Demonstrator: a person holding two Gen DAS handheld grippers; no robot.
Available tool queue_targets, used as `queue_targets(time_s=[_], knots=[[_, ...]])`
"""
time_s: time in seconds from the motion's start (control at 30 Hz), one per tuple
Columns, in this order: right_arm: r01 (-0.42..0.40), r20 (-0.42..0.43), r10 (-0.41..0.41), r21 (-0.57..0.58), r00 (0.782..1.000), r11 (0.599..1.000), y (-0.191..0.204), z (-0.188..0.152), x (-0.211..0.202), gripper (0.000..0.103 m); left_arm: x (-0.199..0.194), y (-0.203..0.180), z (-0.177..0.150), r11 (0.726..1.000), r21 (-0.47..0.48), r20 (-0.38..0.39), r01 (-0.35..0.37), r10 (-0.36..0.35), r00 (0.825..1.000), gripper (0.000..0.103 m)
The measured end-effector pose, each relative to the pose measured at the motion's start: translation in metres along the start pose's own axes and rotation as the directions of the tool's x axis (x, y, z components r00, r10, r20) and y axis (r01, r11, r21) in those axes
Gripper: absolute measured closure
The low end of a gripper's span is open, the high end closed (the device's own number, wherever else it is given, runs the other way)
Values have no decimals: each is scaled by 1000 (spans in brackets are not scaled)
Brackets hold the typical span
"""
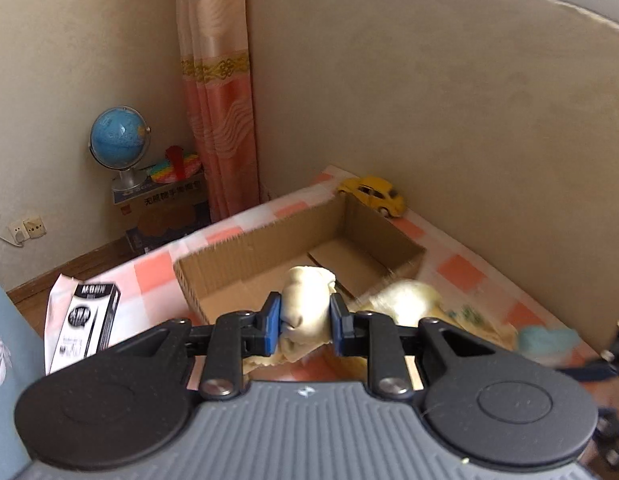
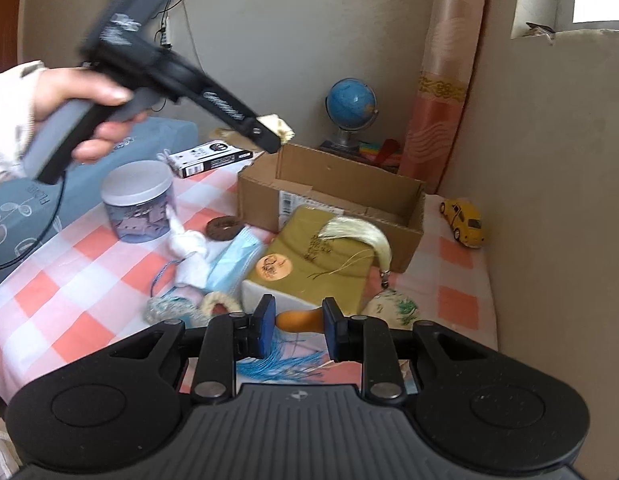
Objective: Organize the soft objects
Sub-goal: 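Carry the cream cloth into the cardboard box and open the left gripper, then move the right tool toward the blue-and-white ball toy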
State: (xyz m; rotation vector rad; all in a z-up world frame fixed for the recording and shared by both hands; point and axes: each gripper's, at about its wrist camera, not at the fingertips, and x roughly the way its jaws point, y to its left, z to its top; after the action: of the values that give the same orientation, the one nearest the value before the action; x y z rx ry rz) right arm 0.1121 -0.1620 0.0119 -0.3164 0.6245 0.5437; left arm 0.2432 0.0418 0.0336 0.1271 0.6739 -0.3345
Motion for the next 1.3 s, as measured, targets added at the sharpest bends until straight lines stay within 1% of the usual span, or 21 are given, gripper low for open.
queue_targets(time_s=[0.1,0.17,0.2,0.23,0.3,0.33,0.4,0.43,0.5,0.57,0.63,0.7,0.8,0.93,1.07,1.23,1.27,1.3], knots=[[7,3,-7,3,1000,1000,-5,4,3,74,21,5,10,1000,-9,-5,-28,28,1000,78],[8,3,-8,4,1000,1000,-7,6,5,74,28,7,13,999,-15,-2,-42,42,999,73],[9,4,-9,5,1000,1000,-9,7,6,74,30,8,13,999,-11,-3,-47,47,999,60],[8,5,-8,8,1000,1000,-10,9,8,74,30,8,14,999,-7,3,-53,53,999,39],[8,5,-8,11,1000,1000,-12,12,11,74,23,8,10,997,-5,39,-79,79,996,19],[8,6,-8,12,1000,1000,-13,13,12,74,19,8,8,996,-9,57,-89,90,994,15],[4,7,-4,15,1000,1000,-15,18,14,74,8,9,2,996,-28,69,-87,89,994,12],[7,7,-7,15,1000,1000,-16,20,16,74,2,10,-2,996,-41,76,-83,86,993,8],[10,7,-10,14,1000,1000,-18,25,18,74,-13,8,-13,995,-59,93,-83,88,992,5],[10,11,-10,12,1000,1000,-20,31,21,74,-28,5,-25,993,-78,103,-86,94,990,4],[9,12,-9,14,1000,1000,-23,39,26,74,-43,1,-40,990,-103,107,-97,108,988,1],[7,15,-7,12,1000,1000,-26,49,33,74,-57,-5,-57,987,-110,112,-114,126,986,0],[4,20,-4,3,1000,1000,-31,67,45,74,-72,-15,-80,979,-123,101,-164,177,979,0],[-7,22,7,-4,1000,1000,-35,95,67,74,-85,-22,-104,974,-154,83,-169,183,980,0],[-14,9,14,-1,1000,1000,-40,121,96,74,-94,-27,-118,959,-159,84,-233,249,965,0],[-19,-22,19,9,1000,1000,-46,145,130,73,-98,-32,-124,955,-136,96,-265,279,956,0],[-17,-34,18,13,999,1000,-47,148,136,65,-99,-32,-126,955,-134,98,-266,280,955,0],[-21,-42,21,12,999,1000,-48,151,142,42,-99,-33,-127,954,-135,100,-266,280,955,0]])
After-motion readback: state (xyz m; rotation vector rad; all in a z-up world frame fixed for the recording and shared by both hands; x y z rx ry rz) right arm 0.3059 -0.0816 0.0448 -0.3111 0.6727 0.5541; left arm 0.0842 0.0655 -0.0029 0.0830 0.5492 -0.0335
